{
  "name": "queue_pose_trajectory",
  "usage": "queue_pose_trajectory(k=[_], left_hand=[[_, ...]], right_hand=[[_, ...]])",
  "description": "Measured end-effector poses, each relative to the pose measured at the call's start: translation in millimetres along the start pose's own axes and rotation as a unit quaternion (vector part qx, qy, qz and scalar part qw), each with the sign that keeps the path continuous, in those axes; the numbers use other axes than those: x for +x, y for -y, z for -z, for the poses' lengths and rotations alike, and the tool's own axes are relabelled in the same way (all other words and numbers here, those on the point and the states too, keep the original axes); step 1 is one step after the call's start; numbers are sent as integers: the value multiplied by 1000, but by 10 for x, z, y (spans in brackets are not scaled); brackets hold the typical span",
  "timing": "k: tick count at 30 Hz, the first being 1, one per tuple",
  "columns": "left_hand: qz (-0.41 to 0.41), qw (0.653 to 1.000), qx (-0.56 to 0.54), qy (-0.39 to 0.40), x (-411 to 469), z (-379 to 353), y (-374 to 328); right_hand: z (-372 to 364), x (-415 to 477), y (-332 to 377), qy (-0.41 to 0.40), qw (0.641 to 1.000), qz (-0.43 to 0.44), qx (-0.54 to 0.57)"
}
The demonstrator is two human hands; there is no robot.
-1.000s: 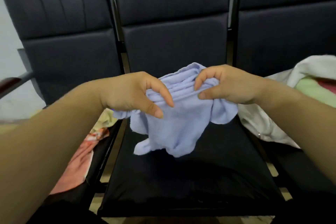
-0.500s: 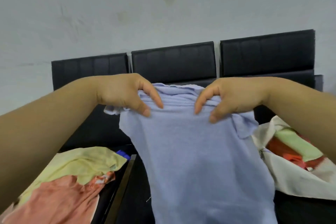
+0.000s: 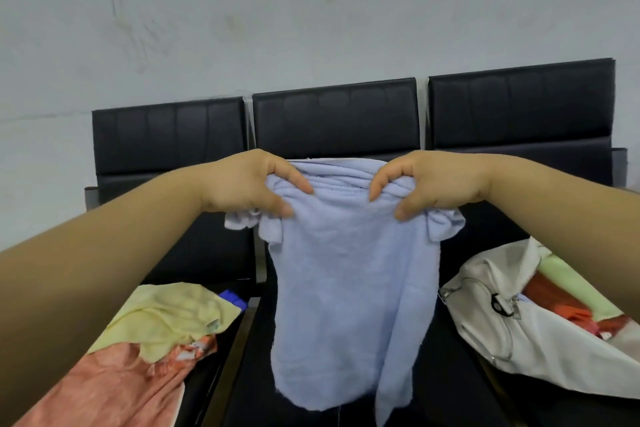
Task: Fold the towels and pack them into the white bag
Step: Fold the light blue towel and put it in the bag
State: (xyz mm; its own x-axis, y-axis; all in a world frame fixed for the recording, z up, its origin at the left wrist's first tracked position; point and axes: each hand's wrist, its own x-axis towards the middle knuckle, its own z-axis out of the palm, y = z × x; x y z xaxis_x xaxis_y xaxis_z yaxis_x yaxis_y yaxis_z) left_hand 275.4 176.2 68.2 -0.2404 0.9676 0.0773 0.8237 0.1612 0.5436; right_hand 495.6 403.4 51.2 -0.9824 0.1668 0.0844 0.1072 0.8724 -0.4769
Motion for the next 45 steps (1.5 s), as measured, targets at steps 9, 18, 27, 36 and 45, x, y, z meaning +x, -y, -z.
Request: queue_pose_trajectory(k=[9,18,27,36,45], left_hand=[[-19,990,-120,70,543,40,516],[27,993,116,-7,1421,421,862],[-51,957,260,-113,1267,506,787],[59,991,13,118,329,-1732,1850],[150,929,-118,316,-241,-2607,2161]], right_hand=[[102,511,-459,5,998,-18,61],[215,1387,-905,-58,997,-22,-48],[345,1345,-732,-163,978,9,-129],[-1922,432,-1461,91,990,-74,75],[-2901,-126,-1593,329,895,-187,237]])
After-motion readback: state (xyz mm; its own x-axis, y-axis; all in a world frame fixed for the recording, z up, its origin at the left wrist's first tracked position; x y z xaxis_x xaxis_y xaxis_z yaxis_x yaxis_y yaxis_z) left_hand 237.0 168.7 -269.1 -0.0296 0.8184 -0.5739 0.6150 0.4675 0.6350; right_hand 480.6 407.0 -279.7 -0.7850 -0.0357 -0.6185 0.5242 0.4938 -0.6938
